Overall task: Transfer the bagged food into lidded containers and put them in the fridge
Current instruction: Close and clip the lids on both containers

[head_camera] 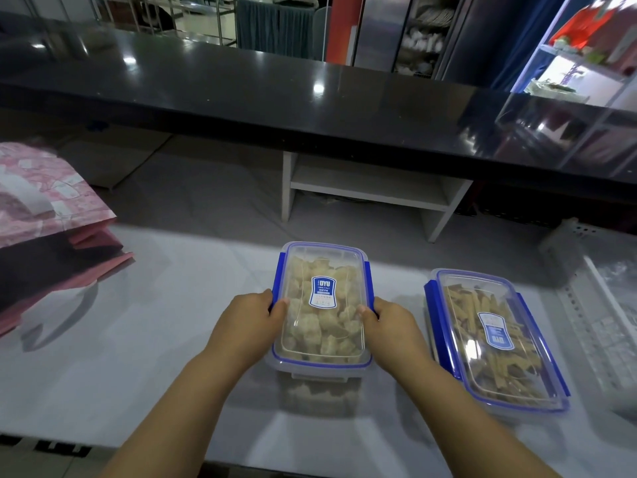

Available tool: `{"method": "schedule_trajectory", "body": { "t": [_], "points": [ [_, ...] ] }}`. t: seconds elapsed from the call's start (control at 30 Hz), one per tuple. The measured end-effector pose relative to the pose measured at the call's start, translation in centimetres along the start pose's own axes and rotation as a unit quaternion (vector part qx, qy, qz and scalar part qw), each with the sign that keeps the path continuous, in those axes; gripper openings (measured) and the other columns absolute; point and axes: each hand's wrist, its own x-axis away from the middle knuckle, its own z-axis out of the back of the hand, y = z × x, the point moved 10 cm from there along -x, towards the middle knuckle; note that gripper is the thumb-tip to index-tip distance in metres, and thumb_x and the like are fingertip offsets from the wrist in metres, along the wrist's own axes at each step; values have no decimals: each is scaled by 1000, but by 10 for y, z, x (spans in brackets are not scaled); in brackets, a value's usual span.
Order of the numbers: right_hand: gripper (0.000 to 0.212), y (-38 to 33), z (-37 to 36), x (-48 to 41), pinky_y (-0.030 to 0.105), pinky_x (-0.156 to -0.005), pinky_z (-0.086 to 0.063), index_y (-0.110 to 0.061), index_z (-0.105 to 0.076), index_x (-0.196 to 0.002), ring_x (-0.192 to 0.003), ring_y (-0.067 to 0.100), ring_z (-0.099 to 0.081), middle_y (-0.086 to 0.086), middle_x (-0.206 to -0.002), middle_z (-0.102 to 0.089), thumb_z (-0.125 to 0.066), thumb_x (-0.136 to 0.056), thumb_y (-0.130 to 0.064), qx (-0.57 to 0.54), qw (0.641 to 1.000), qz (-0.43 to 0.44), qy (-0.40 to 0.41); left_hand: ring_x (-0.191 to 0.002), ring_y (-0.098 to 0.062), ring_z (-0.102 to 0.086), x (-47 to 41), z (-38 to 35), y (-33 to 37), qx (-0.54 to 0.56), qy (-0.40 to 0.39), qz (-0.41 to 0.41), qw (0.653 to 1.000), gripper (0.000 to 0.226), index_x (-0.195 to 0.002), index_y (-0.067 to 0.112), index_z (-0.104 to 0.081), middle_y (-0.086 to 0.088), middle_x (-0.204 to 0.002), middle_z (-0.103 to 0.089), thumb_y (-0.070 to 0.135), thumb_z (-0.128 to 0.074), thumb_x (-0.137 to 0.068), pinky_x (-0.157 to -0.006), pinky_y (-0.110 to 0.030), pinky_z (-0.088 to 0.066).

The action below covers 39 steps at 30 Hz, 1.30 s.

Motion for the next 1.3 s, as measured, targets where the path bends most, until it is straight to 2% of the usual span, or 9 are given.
{"method": "schedule_trajectory", "body": {
  "t": [0.17,0.27,0.37,0.47,0.6,0.7,0.97,1.13,1.3],
  "points": [
    [32,-1,10,0,31,-72,-56,-15,-64,-105,-80,14,-65,0,-92,-69,-44,-97,-39,65,998,12,-5,-70,-20,-65,-3,2,-1,-17,-17,-9,1000,41,-92,11,-69,-4,-76,-69,43,-44,-93,-69,-38,-56],
    [35,-7,18,-1,30,-71,-54,-17,-65,-101,-76,13,-63,-2,-87,-67,-46,-95,-46,139,990,22,-30,-72,-18,-65,-9,11,-2,-65,-28,-2,997,43,-85,17,-72,0,-78,-71,52,-47,-90,-70,-37,-57],
    [40,-17,29,0,27,-76,-50,-22,-61,-112,-88,12,-61,-3,-104,-66,-49,-91,-54,209,976,29,-61,-75,-13,-63,-19,28,17,-129,-7,-26,991,43,-82,20,-71,4,-83,-71,54,-46,-90,-71,-33,-55],
    [50,-28,48,1,29,-86,-48,-28,-50,-132,-107,13,-59,-7,-125,-61,-51,-89,-55,239,968,52,-64,-81,-11,-62,-29,40,45,-123,8,-70,990,36,-93,25,-70,7,-93,-69,54,-49,-88,-74,-34,-55],
    [53,-33,87,4,33,-95,-49,-31,-44,-137,-112,12,-58,-8,-130,-58,-52,-89,-53,237,969,63,-13,-90,-11,-62,-34,33,90,-129,-20,-137,982,42,-116,26,-64,6,-106,-68,54,-51,-88,-78,-31,-54],
    [52,-21,118,14,32,-96,-47,-29,-45,-137,-112,13,-57,-6,-129,-59,-54,-90,-49,213,976,47,25,-91,-9,-62,-31,18,123,-142,-43,-190,971,43,-119,27,-61,9,-108,-67,54,-50,-88,-80,-29,-54],
    [44,67,197,67,31,-87,-48,-28,-52,-129,-102,14,-58,-5,-120,-62,-55,-90,-48,204,972,-59,98,-99,-8,-58,4,-69,229,-193,-151,-331,911,39,-123,32,-56,9,-115,-62,52,-48,-90,-87,-28,-50],
    [49,142,250,133,31,-91,-49,-33,-48,-132,-102,10,-57,-9,-124,-59,-56,-88,-52,156,967,-143,140,-97,-12,-61,50,-131,309,-218,-172,-426,861,33,-112,33,-61,9,-109,-66,53,-48,-90,-80,-30,-50],
    [50,223,296,218,29,-91,-47,-29,-45,-136,-110,12,-57,-5,-130,-56,-54,-91,-48,150,955,-208,150,-100,-12,-59,129,-205,383,-198,-198,-488,827,40,-118,29,-59,10,-108,-64,55,-48,-89,-84,-31,-49]
  ]
}}
